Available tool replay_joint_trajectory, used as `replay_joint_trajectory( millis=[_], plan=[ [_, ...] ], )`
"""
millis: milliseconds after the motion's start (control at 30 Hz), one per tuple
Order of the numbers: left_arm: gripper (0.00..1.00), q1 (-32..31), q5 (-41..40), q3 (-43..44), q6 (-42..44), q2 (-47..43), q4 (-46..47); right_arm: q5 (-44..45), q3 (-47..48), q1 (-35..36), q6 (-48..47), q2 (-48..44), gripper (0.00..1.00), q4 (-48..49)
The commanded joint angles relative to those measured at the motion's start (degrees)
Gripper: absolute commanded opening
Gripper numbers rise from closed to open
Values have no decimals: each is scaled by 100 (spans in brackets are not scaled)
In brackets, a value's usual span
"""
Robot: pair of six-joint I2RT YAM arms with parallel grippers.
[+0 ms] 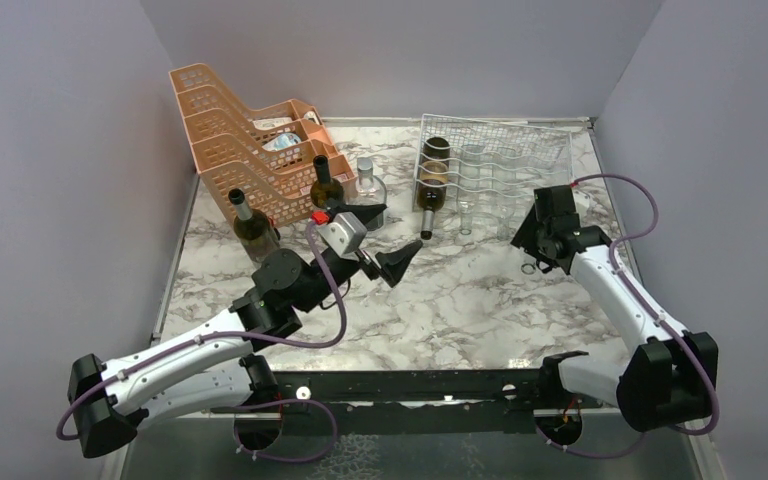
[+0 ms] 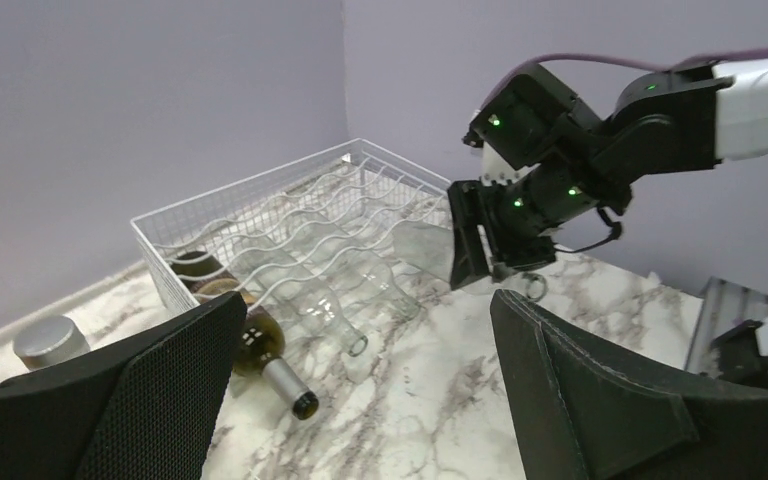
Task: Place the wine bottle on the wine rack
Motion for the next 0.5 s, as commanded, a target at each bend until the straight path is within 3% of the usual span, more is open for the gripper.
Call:
replay_joint_trajectory(
  millis=[0,167,467],
  plan=[
    [98,-14,-29,152,-1134,-288,-793,-122,-174,-171,-6,181,1,1411],
    [98,-19,-320,216,-1200,-386,-1335,-154,-665,-223,-602,213,1,2713],
    [98,-13,-123,310,-1138,-422,-1563,-362,-620,-491,-1377,574,1,3572]
  ],
)
